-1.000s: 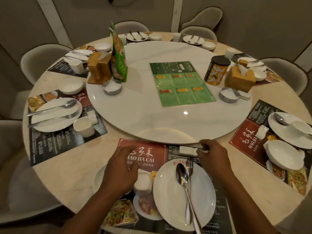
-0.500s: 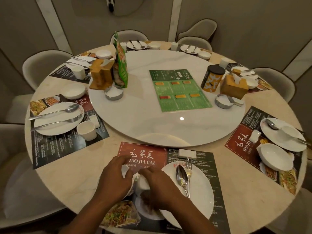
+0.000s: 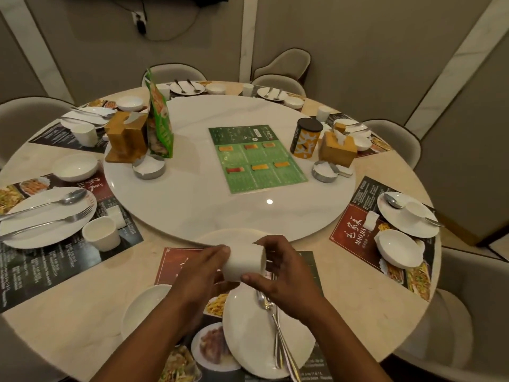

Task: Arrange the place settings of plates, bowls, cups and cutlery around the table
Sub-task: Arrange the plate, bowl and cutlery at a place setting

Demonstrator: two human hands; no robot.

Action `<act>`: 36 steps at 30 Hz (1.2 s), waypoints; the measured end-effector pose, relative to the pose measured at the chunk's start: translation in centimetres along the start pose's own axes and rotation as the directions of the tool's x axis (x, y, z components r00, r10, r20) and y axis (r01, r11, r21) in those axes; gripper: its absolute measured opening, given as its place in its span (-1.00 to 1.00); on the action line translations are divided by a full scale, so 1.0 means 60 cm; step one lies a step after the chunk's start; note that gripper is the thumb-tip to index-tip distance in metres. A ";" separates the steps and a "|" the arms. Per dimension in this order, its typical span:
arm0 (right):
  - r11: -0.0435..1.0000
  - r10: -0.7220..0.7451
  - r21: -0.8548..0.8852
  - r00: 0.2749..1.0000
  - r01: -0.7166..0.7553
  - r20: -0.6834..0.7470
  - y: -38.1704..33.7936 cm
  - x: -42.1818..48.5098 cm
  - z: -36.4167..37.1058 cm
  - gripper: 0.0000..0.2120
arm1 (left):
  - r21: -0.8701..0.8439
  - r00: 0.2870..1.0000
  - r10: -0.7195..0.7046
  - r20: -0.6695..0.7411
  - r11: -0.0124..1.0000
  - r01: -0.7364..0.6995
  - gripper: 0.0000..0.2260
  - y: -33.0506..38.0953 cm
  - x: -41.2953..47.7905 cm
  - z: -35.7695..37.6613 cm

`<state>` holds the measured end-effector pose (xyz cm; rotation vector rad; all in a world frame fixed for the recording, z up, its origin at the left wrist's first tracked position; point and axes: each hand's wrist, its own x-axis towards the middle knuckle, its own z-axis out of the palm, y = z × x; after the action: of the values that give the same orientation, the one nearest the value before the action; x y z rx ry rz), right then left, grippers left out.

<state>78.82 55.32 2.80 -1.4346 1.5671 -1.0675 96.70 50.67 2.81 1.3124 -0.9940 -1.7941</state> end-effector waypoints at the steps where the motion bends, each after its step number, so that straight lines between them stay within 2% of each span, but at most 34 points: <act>1: 0.999 -0.011 -0.043 1.000 0.011 -0.010 0.003 -0.003 -0.014 -0.39 | 0.019 1.000 0.013 0.005 1.000 -0.013 -0.66 0.005 0.004 0.016; 4: 0.944 -0.053 -0.327 0.998 0.044 -0.020 0.017 -0.003 -0.054 -0.28 | 0.234 0.992 0.117 -0.044 0.967 -0.104 -0.40 0.010 0.016 0.067; 7: 0.852 -0.083 -0.520 0.996 0.059 -0.023 0.032 0.005 -0.077 -0.25 | 0.506 0.948 0.317 -0.037 0.824 -0.255 -0.28 0.006 0.020 0.123; 10: 0.908 -0.002 -0.418 0.995 -0.041 -0.102 0.056 0.018 -0.105 -0.33 | 0.535 0.924 0.381 0.042 0.772 -0.343 -0.30 0.002 0.029 0.162; 12: 0.939 0.074 -0.323 0.986 -0.119 -0.147 0.088 0.028 -0.131 -0.34 | 0.510 0.926 0.369 0.080 0.783 -0.356 -0.39 -0.006 0.040 0.162; 14: 0.943 0.136 -0.277 0.975 -0.182 -0.178 0.124 0.037 -0.152 -0.34 | 0.554 0.921 0.382 0.080 0.751 -0.359 -0.47 -0.019 0.052 0.142; 20: 0.929 0.257 -0.235 0.955 -0.286 -0.146 0.198 0.047 -0.161 -0.32 | 0.692 0.928 0.370 -0.043 0.681 -0.240 -0.58 -0.054 0.058 0.045; 27: 0.922 0.297 -0.221 0.946 -0.319 -0.129 0.222 0.043 -0.147 -0.33 | 0.701 0.905 0.365 -0.217 0.703 -0.116 -0.59 -0.072 0.046 -0.044; 32: 0.910 0.308 -0.246 0.941 -0.334 -0.137 0.226 0.044 -0.140 -0.32 | 0.692 0.886 0.361 -0.291 0.719 -0.065 -0.58 -0.077 0.042 -0.088; 36: 0.903 0.292 -0.296 0.950 -0.312 -0.111 0.222 0.042 -0.142 -0.17 | 0.719 0.872 0.386 -0.301 0.693 -0.059 -0.57 -0.074 0.033 -0.108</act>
<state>65.74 53.96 -6.34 -1.3039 1.9979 -0.7104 102.07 49.87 -3.25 1.8252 -1.5612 -0.8548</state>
